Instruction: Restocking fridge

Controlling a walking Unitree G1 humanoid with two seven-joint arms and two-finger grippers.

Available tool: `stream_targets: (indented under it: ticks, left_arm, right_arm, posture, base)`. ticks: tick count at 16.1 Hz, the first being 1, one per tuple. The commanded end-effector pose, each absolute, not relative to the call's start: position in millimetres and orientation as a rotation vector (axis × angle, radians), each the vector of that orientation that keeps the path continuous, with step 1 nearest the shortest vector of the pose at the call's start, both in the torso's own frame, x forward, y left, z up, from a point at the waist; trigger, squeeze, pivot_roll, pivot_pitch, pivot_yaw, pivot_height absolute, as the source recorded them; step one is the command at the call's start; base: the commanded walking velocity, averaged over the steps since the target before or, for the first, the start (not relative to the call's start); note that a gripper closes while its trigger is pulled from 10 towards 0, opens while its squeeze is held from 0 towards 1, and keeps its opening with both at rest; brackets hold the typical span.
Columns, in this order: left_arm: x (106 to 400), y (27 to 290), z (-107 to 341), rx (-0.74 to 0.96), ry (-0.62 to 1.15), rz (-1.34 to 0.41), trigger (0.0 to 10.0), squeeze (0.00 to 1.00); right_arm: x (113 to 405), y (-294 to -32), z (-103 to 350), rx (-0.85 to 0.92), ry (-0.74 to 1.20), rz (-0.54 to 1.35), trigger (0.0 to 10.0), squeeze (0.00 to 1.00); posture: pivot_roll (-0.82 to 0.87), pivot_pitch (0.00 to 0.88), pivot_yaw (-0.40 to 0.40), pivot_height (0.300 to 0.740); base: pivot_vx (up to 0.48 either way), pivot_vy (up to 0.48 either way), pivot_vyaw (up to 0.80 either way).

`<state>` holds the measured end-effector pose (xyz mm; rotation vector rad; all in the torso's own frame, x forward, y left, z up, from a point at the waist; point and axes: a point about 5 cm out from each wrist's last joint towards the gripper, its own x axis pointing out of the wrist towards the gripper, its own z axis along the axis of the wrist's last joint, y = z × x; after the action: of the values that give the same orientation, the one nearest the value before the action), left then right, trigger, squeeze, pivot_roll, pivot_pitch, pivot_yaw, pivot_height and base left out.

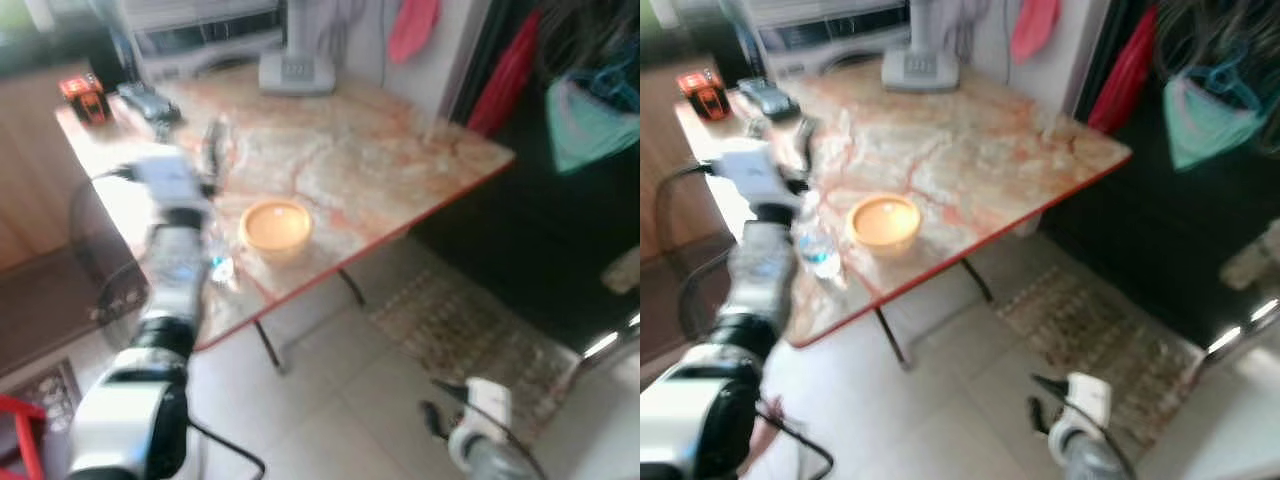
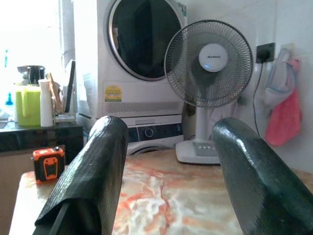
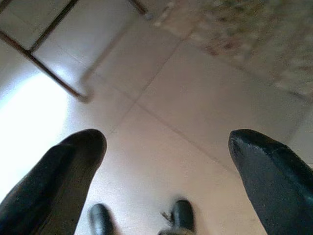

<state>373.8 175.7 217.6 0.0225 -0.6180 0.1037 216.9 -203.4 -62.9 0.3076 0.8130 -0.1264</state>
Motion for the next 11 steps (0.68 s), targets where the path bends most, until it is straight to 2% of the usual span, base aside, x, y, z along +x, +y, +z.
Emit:
stream_targets:
  ticks: [1, 3, 5, 8, 10, 11]
  left_arm:
    - [374, 161, 230, 0.017, -0.669, 0.062, 10.0, 0.0]
    - [376, 157, 234, 0.038, -0.664, 0.051, 10.0, 0.0]
    - [378, 156, 245, -0.011, -0.67, 0.07, 10.0, 0.0]
    - [377, 151, 279, -0.028, -0.737, 0.058, 10.0, 0.0]
    - [385, 158, 282, -0.035, -0.618, 0.122, 10.0, 0.0]
    - [392, 160, 279, -0.038, -0.461, 0.15, 10.0, 0.0]
  right_arm:
    - [214, -217, -62, 0.298, 0.808, -0.164, 10.0, 0.0]
    - [214, -216, -62, 0.298, 0.809, -0.162, 10.0, 0.0]
    - [214, -216, -62, 0.295, 0.815, -0.157, 10.0, 0.0]
    - [211, -216, -64, 0.271, 0.831, -0.137, 10.0, 0.0]
    - [208, -214, -66, 0.261, 0.84, -0.125, 10.0, 0.0]
    - [206, -213, -67, 0.263, 0.843, -0.126, 10.0, 0.0]
  posture:
    - [-0.11, 0.048, -0.011, 0.74]
    - [-0.11, 0.041, -0.013, 0.74]
    - [-0.11, 0.037, -0.01, 0.74]
    - [-0.09, 0.035, -0.011, 0.74]
    - [-0.09, 0.028, -0.009, 0.74]
    - [-0.09, 0.021, -0.007, 0.74]
  base:
    - [0.326, 0.0, 0.0]
    - [0.0, 0.0, 0.0]
    - [0.0, 0.0, 0.0]
    - [0.0, 0.0, 0.0]
    - [0.0, 0.0, 0.0]
    - [0.0, 0.0, 0.0]
